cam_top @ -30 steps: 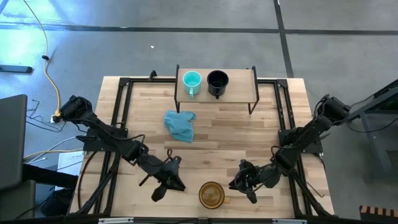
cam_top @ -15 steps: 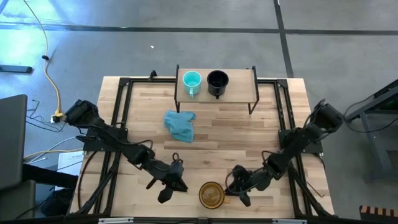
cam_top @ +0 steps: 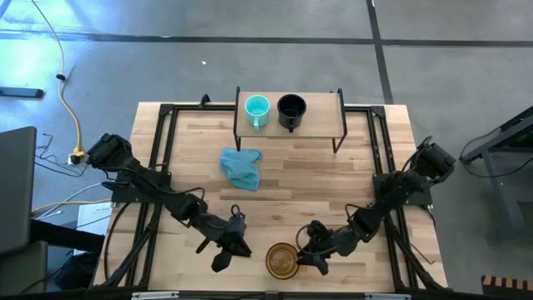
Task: Stack small to large cups/mugs on shelf
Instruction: Put the yellow mug on the shelf
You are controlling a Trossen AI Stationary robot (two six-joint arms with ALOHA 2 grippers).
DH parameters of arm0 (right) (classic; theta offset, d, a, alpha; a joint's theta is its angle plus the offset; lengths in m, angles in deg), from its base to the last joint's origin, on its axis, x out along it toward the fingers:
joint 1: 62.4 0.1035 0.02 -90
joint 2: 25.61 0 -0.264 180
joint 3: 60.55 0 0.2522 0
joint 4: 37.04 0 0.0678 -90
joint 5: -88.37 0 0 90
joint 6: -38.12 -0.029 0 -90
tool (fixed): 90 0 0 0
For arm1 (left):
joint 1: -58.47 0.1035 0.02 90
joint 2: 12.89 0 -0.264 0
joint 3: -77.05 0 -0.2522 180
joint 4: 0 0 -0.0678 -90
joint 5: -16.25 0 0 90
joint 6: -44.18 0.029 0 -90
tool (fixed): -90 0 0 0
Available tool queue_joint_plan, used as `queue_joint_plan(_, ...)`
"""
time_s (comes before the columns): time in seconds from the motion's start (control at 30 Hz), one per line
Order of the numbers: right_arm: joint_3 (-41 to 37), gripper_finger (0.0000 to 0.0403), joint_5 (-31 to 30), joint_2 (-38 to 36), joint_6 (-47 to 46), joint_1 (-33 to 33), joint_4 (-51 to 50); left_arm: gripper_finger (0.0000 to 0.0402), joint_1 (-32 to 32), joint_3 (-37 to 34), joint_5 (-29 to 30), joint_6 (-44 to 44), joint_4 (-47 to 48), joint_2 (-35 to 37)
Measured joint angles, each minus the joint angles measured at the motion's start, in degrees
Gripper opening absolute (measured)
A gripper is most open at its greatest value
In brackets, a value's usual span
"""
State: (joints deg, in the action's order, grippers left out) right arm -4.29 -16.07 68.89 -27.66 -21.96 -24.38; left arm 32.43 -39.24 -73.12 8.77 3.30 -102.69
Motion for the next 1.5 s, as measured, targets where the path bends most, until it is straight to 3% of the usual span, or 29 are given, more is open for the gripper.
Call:
queue_joint_plan(0.4,0.0,0.0154,4.5,-0.5,1.4,-2.0,0.3,0.0037,-0.8,0.0,0.3,0.0,0.1,0.0)
queue_joint_plan(0.67,-0.1,0.0153,4.7,-6.2,6.8,-1.4,-7.6,0.0037,-0.7,0.0,0.5,0.0,0.2,0.0)
queue_joint_plan(0.93,-0.1,0.0153,1.6,-7.5,11.9,2.9,-15.9,0.0037,-0.7,0.0,0.5,-0.9,0.3,0.0)
queue_joint_plan(1.13,-0.1,0.0153,-2.6,-7.3,15.5,5.1,-15.4,0.0037,-0.6,0.0,0.5,-1.0,0.4,0.0)
queue_joint_plan(1.5,2.4,0.0153,-3.2,-1.3,19.7,5.8,-13.9,0.0037,-0.6,0.0,2.2,-1.0,0.4,0.0)
